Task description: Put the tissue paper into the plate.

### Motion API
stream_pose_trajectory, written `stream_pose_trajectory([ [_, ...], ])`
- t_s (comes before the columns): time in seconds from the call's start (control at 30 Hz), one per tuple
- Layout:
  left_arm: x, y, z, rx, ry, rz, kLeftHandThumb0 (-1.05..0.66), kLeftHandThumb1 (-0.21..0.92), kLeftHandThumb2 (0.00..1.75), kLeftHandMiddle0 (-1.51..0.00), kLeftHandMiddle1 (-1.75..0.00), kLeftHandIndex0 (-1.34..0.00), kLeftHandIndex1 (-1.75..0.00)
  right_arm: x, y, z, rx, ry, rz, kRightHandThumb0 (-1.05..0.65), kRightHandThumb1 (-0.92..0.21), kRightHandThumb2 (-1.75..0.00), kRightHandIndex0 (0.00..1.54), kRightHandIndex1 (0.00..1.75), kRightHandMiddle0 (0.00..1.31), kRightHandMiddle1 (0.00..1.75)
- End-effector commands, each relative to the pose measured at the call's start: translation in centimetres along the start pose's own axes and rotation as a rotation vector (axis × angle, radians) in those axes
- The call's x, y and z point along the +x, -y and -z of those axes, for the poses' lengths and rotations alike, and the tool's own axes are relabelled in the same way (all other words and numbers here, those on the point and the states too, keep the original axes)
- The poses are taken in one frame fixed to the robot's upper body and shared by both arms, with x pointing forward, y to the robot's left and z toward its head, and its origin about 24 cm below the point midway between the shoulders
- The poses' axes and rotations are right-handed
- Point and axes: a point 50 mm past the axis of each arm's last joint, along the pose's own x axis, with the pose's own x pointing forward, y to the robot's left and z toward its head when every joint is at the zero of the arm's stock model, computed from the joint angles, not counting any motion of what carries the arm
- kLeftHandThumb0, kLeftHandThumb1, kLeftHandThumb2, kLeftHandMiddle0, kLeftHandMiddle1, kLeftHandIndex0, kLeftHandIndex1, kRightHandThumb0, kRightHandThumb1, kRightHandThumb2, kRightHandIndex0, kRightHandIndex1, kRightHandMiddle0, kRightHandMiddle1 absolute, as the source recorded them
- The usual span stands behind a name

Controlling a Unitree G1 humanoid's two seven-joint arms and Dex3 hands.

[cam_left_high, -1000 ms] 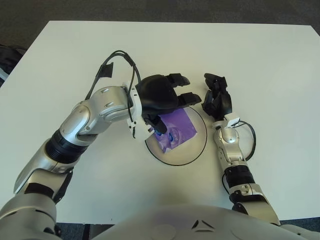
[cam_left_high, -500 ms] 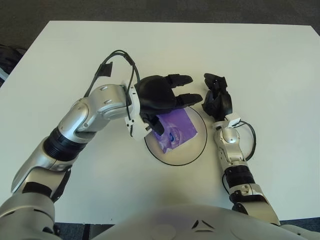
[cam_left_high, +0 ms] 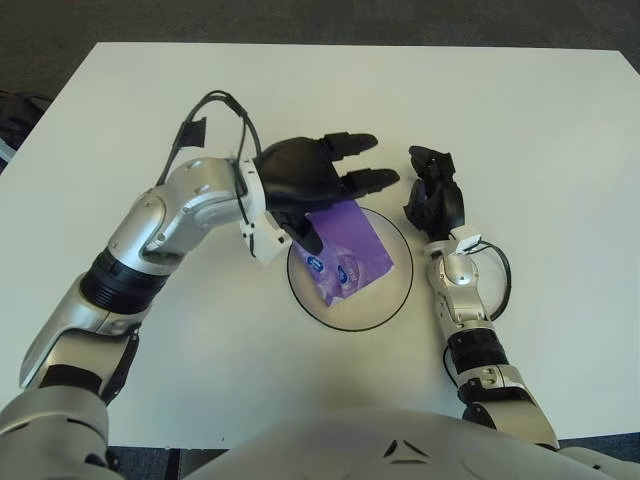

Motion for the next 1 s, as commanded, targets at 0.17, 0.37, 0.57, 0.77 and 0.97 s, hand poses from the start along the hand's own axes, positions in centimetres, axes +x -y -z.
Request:
stream_pose_trajectory([
  [0.17,-4.1,2.2,3.7,-0.396,-0.107,-0.287,-0.87,0.92,0.49,0.0,0.0,0.0,0.0,-6.9,2.0,7.6,-0.063,-0.444,0.054,-0.62,-0.92,-0.82,0.21,0.43,0.0,1.07],
  [0.37,-6.3,3.8,5.4,-0.584,-0.106,-0.393,-0.88,0.92,0.66,0.0,0.0,0.0,0.0,-6.9,2.2,7.6,-0.065,-0.447,0.053,-0.63,-0.92,-0.84,0.21,0.42,0.0,1.09],
  [0.57,-6.3,5.5,7.8,-0.884,-0.195,-0.64,-1.0,0.92,0.89,0.0,0.0,0.0,0.0,-6.9,2.5,7.5,-0.067,-0.449,0.054,-0.62,-0.92,-0.85,0.2,0.42,0.0,1.1],
  [0.77,-7.2,8.0,7.7,-1.072,-0.337,-0.835,-1.04,0.92,1.09,0.0,0.0,0.0,0.0,-6.9,2.8,7.5,-0.075,-0.45,0.054,-0.63,-0.92,-0.86,0.2,0.41,0.0,1.11],
  [0.97,-7.9,9.6,6.1,-1.145,-0.465,-0.96,-1.05,0.92,1.1,-0.04,-0.01,-0.02,-0.12,-7.0,3.0,7.5,-0.077,-0.451,0.054,-0.63,-0.92,-0.87,0.2,0.41,0.0,1.1],
])
